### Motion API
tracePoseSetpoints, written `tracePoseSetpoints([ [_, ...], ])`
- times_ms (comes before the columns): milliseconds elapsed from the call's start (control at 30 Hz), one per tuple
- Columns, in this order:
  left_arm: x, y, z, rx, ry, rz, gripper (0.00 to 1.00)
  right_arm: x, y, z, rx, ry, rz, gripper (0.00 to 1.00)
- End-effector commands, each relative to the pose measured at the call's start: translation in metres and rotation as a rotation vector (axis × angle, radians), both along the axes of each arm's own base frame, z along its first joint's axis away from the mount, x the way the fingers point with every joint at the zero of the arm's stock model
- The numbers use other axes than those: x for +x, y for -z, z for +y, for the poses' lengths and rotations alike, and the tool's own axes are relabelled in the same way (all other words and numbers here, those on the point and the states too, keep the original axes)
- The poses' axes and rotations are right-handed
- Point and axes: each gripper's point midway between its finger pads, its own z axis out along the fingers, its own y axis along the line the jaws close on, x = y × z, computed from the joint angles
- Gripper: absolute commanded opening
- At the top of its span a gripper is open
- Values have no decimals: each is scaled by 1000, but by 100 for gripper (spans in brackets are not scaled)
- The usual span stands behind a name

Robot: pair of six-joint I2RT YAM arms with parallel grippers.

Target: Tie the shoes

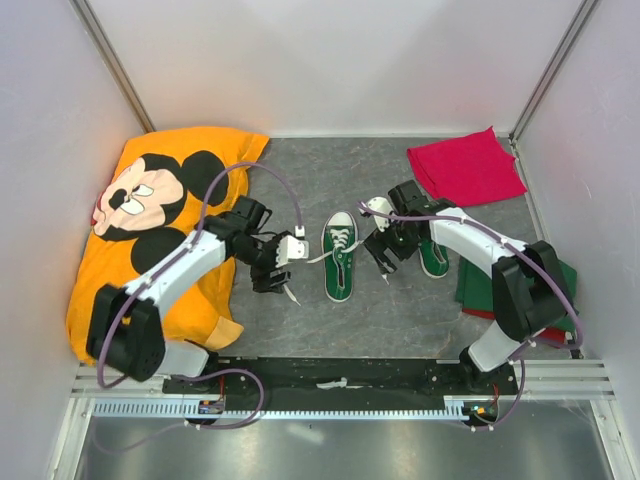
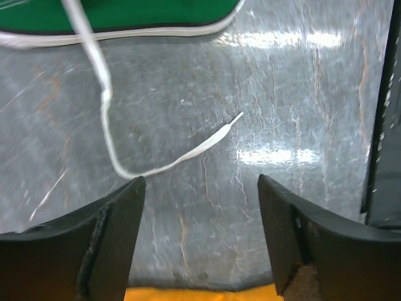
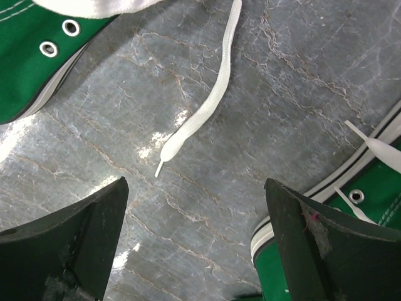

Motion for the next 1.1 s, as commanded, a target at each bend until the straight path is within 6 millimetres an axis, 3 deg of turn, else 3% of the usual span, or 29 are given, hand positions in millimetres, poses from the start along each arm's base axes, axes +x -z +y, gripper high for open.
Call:
tracePoseSetpoints([
  [0,12,14,-15,2,236,-72,75,10,-1,9,23,11,1,98],
  [367,21,69,-12,138,476,-86,58,14,11,22,71,68,51,91],
  [533,24,81,-12,154,493,-71,49,16,19,27,92,105,70,82],
  [833,14,105,-9,174,537,-91,32,11,47,13,9,175,39,61],
  [967,12,98,-14,155,517,-99,25,0,58,9,-24,185,60,57],
  [1067,16,76,-24,97,445,-107,14,-7,63,6,-28,204,61,53],
])
